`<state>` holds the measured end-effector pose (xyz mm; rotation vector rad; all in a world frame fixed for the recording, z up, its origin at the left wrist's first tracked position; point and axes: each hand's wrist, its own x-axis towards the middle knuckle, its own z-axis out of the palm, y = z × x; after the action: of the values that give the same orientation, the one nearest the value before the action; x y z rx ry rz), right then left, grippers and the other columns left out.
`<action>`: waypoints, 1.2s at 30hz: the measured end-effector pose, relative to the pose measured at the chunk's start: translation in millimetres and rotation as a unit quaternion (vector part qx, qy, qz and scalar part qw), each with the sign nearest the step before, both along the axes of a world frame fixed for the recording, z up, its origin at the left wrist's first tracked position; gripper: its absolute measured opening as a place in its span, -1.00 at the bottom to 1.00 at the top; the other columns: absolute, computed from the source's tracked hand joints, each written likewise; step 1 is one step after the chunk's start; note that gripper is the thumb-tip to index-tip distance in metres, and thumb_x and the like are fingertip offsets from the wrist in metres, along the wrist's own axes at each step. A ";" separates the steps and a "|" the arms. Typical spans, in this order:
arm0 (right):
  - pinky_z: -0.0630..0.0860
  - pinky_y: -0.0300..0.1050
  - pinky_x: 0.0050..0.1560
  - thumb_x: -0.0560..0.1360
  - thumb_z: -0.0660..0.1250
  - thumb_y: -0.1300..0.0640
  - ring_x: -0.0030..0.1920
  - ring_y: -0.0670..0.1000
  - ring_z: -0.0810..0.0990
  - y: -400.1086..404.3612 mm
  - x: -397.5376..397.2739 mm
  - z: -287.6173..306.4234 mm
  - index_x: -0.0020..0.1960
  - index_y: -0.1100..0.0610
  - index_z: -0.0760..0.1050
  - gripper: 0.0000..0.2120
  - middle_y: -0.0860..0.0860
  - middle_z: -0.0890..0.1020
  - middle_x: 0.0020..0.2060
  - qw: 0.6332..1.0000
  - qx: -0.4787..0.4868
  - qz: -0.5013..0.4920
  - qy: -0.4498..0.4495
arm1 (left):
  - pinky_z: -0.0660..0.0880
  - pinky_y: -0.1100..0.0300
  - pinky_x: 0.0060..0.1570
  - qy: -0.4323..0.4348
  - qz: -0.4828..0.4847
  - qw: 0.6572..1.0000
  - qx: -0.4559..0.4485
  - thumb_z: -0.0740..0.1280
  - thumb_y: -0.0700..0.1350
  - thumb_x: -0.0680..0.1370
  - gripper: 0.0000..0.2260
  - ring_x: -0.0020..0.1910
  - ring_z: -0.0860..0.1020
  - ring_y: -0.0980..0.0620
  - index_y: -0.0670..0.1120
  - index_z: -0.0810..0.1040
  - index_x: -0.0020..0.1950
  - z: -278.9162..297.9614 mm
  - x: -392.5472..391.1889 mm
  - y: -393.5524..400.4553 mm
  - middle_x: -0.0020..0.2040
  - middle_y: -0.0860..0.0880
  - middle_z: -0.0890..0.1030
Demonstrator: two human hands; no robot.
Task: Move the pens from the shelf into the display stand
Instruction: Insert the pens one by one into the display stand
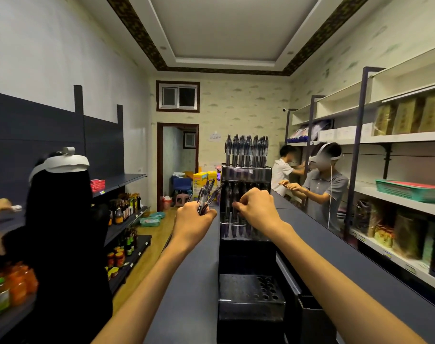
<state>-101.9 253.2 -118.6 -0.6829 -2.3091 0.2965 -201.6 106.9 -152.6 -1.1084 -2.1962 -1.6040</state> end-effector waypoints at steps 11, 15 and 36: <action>0.51 -0.32 -0.21 0.41 0.57 -0.06 -0.21 -0.13 0.66 -12.9 18.9 12.7 -0.10 0.04 0.74 -0.81 -0.02 0.75 -0.21 0.931 -0.251 0.247 0.096 | 0.34 0.25 -0.43 0.004 -0.033 0.999 0.006 0.42 -0.08 0.54 -0.71 -0.45 0.42 0.16 -0.07 0.48 -0.36 0.0 7.0 14.2 -0.43 0.01 0.49; 0.51 -0.36 -0.23 0.44 0.55 -0.06 -0.25 -0.14 0.63 -15.2 22.7 11.1 -0.08 0.10 0.73 -0.77 0.05 0.74 -0.19 0.920 -0.265 0.254 0.136 | 0.33 0.36 -0.46 0.022 -0.042 0.999 -0.006 0.43 -0.07 0.54 -0.79 -0.39 0.50 0.21 -0.10 0.57 -0.26 0.8 11.6 20.8 -0.37 0.04 0.56; 0.67 -0.10 -0.28 0.72 0.15 0.15 -0.16 0.07 0.71 13.9 24.9 15.0 0.12 0.20 0.42 -0.87 0.18 0.67 -0.08 0.810 -0.409 0.212 0.363 | 0.27 0.11 -0.37 -0.028 -0.039 0.998 -0.050 0.37 -0.05 0.52 -0.69 -0.43 0.36 0.03 -0.19 0.52 -0.36 6.5 3.8 9.3 -0.47 0.02 0.42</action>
<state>-77.0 267.1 -103.5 -0.3083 -1.4764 1.5327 -197.9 116.2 -146.1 -1.2062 -2.3194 -1.5896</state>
